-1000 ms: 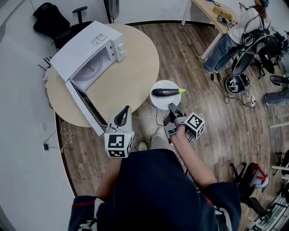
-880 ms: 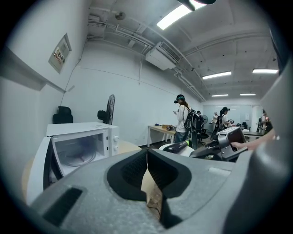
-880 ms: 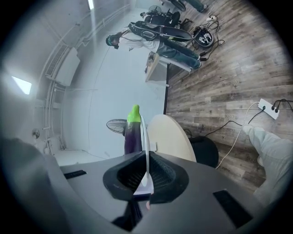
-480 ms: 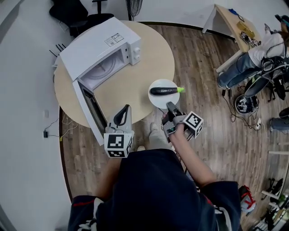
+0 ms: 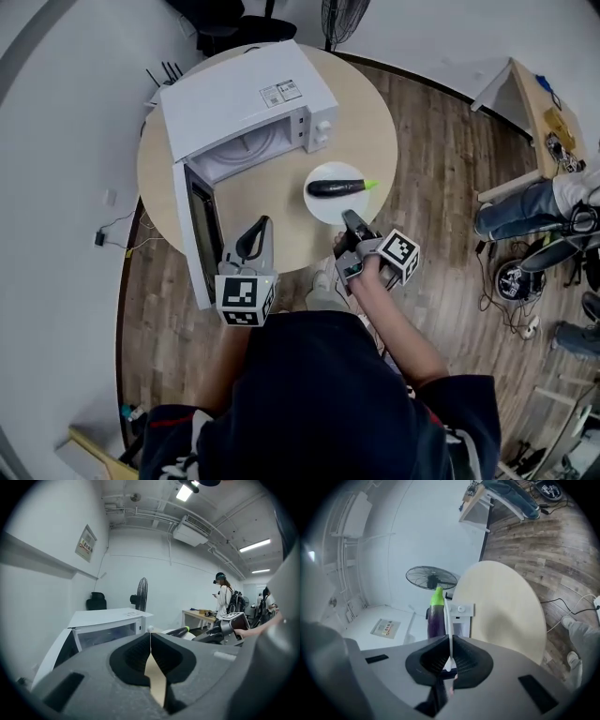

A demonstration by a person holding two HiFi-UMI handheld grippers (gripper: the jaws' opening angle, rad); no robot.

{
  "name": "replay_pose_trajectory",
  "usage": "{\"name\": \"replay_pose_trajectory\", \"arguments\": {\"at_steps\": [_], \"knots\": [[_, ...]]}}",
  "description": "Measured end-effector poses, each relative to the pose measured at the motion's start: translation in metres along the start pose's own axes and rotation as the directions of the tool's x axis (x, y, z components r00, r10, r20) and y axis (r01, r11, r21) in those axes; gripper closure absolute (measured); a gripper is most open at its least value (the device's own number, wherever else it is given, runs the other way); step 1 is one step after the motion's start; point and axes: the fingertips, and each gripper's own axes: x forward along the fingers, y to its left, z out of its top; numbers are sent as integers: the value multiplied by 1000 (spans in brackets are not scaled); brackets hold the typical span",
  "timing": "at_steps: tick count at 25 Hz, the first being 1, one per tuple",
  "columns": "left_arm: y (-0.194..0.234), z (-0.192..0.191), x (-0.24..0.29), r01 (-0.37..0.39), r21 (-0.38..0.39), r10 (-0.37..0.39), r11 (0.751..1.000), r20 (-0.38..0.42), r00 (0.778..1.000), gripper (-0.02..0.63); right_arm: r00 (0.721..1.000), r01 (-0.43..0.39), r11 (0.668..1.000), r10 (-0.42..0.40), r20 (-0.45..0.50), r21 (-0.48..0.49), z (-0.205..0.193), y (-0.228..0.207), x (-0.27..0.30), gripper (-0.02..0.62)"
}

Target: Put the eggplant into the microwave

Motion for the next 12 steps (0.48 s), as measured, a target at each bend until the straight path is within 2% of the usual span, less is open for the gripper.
{"name": "replay_pose_trajectory", "arguments": {"at_steps": [6, 12], "knots": [[17, 1, 11, -123, -29, 123, 992, -9, 992, 588, 991, -7, 1000, 3, -132, -30, 2, 8, 44, 575], [30, -2, 9, -237, -61, 236, 970, -22, 971, 588, 968, -10, 998, -6, -249, -61, -7, 14, 73, 575]]}}
